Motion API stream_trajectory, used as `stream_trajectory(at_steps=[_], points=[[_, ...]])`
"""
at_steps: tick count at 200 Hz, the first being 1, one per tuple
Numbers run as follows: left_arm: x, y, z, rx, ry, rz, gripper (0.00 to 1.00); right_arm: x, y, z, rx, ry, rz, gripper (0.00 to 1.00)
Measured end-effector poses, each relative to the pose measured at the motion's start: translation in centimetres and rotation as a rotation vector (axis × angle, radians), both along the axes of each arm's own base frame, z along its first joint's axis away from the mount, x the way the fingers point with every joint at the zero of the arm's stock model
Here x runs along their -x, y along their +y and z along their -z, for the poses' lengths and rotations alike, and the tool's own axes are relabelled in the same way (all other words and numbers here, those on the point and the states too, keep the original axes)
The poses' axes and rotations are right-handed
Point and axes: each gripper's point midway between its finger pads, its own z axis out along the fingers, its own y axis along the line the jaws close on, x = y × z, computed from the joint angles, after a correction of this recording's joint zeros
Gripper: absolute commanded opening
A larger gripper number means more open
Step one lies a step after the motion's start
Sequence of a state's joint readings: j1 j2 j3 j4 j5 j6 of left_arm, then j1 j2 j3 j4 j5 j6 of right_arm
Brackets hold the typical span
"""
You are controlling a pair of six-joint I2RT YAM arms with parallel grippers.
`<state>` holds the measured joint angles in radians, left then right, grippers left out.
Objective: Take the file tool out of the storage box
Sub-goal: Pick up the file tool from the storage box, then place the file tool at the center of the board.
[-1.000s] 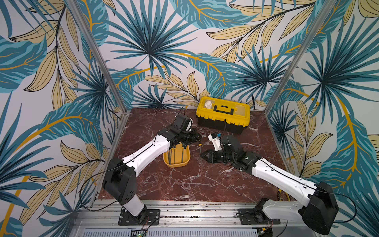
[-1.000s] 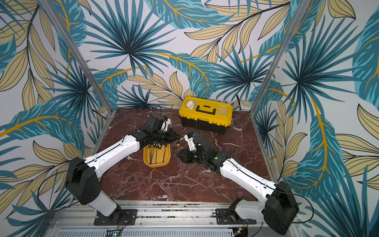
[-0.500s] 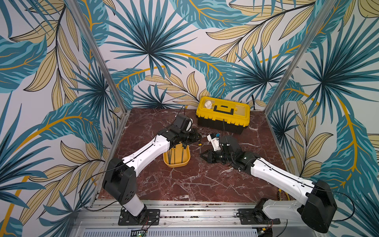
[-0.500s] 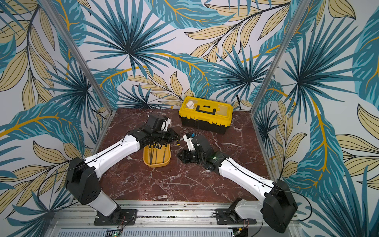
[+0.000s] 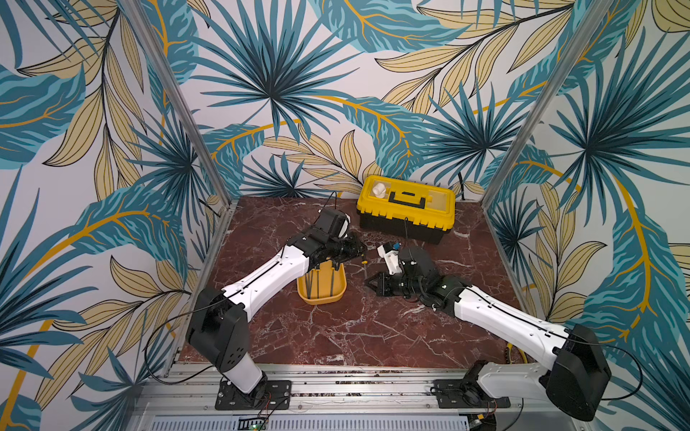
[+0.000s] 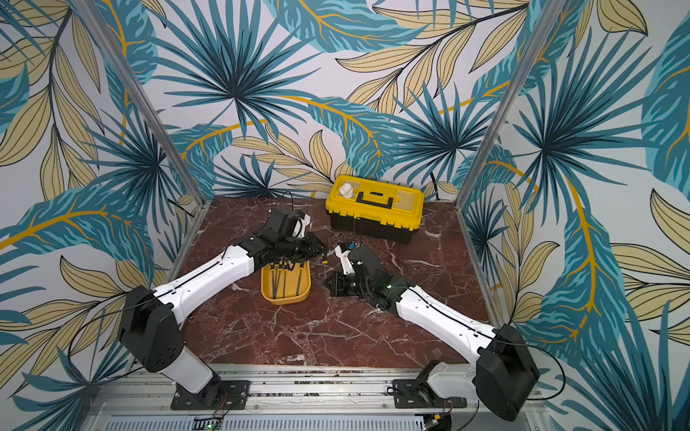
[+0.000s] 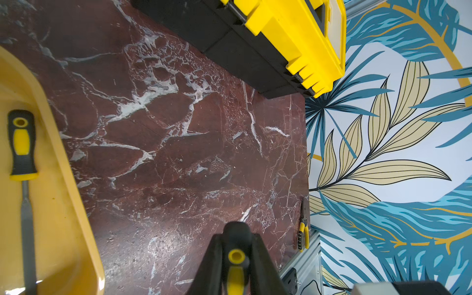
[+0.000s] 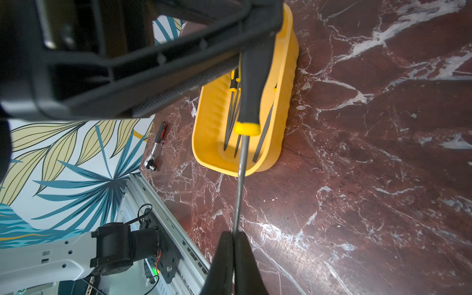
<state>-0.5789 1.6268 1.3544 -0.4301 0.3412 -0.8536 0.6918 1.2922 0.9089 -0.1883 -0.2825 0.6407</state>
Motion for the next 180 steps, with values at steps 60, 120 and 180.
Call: stream_trajectory(at_steps=[60,120,180], points=[[-0.2,-0.2,-0.2,0.011,-0.017,0.001,0.19,-0.2,-0.2,0.0,0.007,-0.005,0.016,0.0],[-0.2,-0.6,-1.0,0.027,-0.056,0.038,0.62,-0.3,-0.8,0.4,0.052,-0.024,0.028,0.0],[0.5,0.9,-3.2,0.002,-0.135,0.076,0.84,-0.6,-4.1,2.0,0.222,-0.048,0.102,0.0]])
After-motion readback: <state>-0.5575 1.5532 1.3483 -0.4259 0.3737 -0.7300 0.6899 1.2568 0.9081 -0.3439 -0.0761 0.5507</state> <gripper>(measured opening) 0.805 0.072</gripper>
